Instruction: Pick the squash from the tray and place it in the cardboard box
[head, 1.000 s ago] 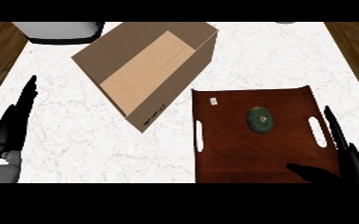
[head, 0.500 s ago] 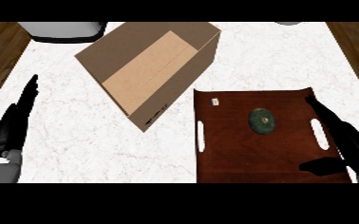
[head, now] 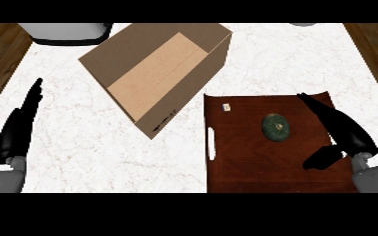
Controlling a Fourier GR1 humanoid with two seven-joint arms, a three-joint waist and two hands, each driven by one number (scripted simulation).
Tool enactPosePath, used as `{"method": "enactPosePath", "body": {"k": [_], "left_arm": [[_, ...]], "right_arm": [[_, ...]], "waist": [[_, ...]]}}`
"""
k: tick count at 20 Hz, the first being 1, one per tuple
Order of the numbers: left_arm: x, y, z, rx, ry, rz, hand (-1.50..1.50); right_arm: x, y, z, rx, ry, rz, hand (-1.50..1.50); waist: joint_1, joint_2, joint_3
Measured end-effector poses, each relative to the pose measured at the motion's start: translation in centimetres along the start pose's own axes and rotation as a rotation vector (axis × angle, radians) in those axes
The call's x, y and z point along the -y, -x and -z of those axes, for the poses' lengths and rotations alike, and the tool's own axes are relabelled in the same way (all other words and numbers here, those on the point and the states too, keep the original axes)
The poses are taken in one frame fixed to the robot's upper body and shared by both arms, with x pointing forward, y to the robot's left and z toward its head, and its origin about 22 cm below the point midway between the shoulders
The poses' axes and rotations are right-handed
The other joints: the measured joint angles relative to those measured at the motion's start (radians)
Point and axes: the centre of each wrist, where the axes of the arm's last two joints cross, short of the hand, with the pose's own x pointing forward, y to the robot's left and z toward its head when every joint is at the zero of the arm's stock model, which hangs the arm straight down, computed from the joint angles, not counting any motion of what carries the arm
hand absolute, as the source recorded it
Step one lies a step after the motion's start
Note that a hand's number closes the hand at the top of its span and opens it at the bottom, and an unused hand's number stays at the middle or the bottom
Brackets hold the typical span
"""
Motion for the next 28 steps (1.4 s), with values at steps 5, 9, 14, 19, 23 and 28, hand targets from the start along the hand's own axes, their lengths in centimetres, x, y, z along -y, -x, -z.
{"method": "enactPosePath", "body": {"k": [5,9,14,19,23,28], "left_arm": [[-0.2,0.4,0.5,-0.001,0.001,-0.002,0.0],[0.2,0.8,0.0,-0.001,-0.001,-0.011,0.0],[-0.4,0.2,0.2,-0.005,-0.002,-0.005,0.0],[0.0,0.1,0.1,-0.006,0.001,0.0,0.0],[-0.2,0.6,0.2,-0.004,-0.002,-0.003,0.0],[-0.7,0.4,-0.4,-0.002,-0.002,-0.005,0.0]], "right_arm": [[-0.9,-0.9,1.5,-0.016,-0.025,-0.024,-1.5],[-1.6,-1.7,2.2,-0.02,-0.035,-0.025,-1.5],[-1.5,-2.4,2.2,-0.001,-0.041,-0.015,-1.5],[-1.8,-4.1,2.0,0.057,-0.053,0.0,-1.5],[-1.7,-5.2,1.5,0.099,-0.052,0.008,-1.5],[-2.5,-6.1,0.8,0.079,-0.082,-0.02,-1.5]], "waist": [[-0.002,0.0,0.001],[-0.003,0.0,0.001],[-0.005,-0.001,0.001],[-0.005,-0.001,0.001],[-0.006,-0.001,0.001],[-0.005,-0.001,0.0]]}}
